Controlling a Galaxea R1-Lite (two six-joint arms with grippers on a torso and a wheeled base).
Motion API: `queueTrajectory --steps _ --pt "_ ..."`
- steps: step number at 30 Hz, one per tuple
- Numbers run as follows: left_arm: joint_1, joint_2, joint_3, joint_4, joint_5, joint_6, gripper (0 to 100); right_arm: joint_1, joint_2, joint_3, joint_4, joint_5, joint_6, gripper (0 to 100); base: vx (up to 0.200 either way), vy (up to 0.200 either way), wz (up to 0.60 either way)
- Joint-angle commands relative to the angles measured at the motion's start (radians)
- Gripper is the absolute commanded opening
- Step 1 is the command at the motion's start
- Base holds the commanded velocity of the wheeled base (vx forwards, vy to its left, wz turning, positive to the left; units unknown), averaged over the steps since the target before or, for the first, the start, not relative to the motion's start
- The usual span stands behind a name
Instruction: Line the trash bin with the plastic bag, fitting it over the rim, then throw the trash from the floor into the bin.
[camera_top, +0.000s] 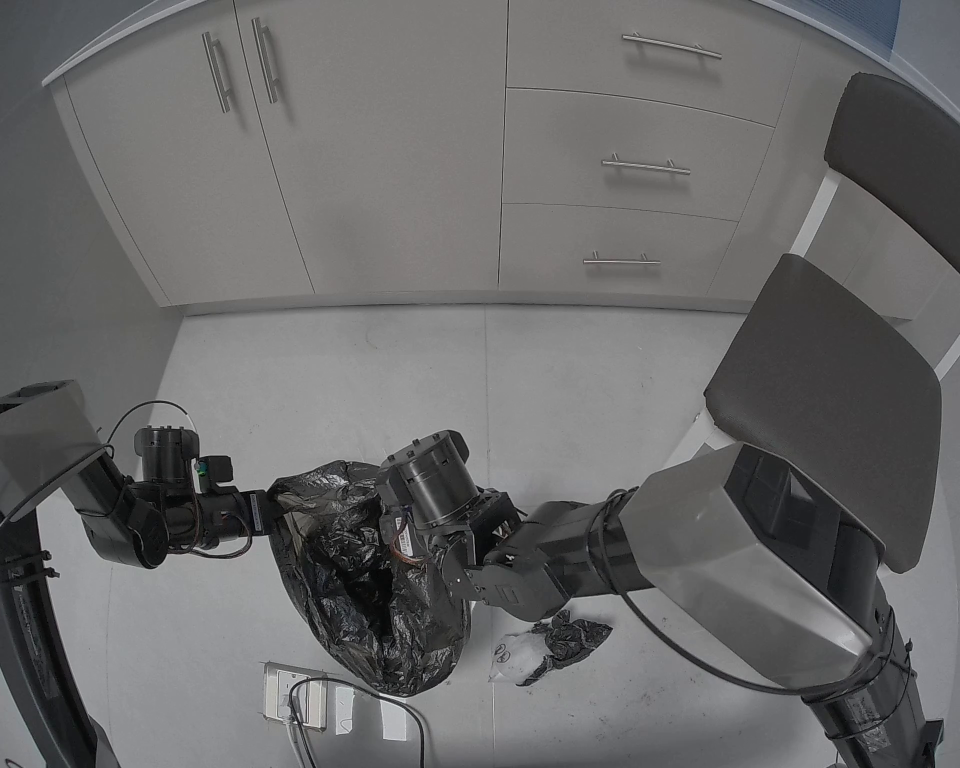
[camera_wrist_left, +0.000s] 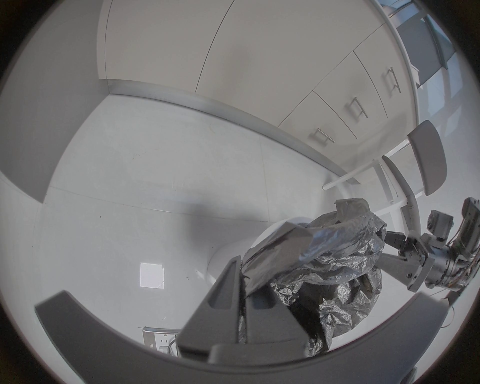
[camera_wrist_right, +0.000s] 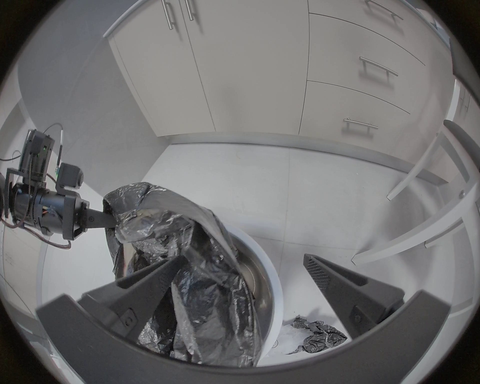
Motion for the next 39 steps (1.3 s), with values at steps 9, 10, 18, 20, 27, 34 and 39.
queueTrajectory --steps 9,10,18,20,27,34,39 --pt "-0.030 0.096 -0.083 -0.002 0.034 -0.003 0 -0.046 0.050 -0.077 -0.001 -0.025 0.001 100 0.000 0.000 0.00" --pt "-0.038 0.104 -0.092 -0.002 0.034 -0.003 0 -0.048 0.052 -0.082 -0.001 -0.026 0.001 100 0.000 0.000 0.00" --pt "-0.070 0.127 -0.122 -0.001 0.070 -0.004 0 -0.066 0.078 -0.109 -0.001 -0.040 0.002 100 0.000 0.000 0.00" --pt "-0.070 0.130 -0.134 -0.001 0.080 -0.006 0 -0.074 0.091 -0.128 0.001 -0.043 0.002 100 0.000 0.000 0.00" --pt "-0.063 0.154 -0.181 0.004 0.112 -0.006 0 -0.095 0.105 -0.146 0.001 -0.055 -0.001 100 0.000 0.000 0.00" --pt "-0.067 0.183 -0.197 0.004 0.114 -0.007 0 -0.113 0.116 -0.149 -0.001 -0.055 -0.001 100 0.000 0.000 0.00" --pt "-0.069 0.199 -0.211 0.001 0.114 -0.013 0 -0.118 0.119 -0.152 -0.001 -0.055 -0.003 100 0.000 0.000 0.00"
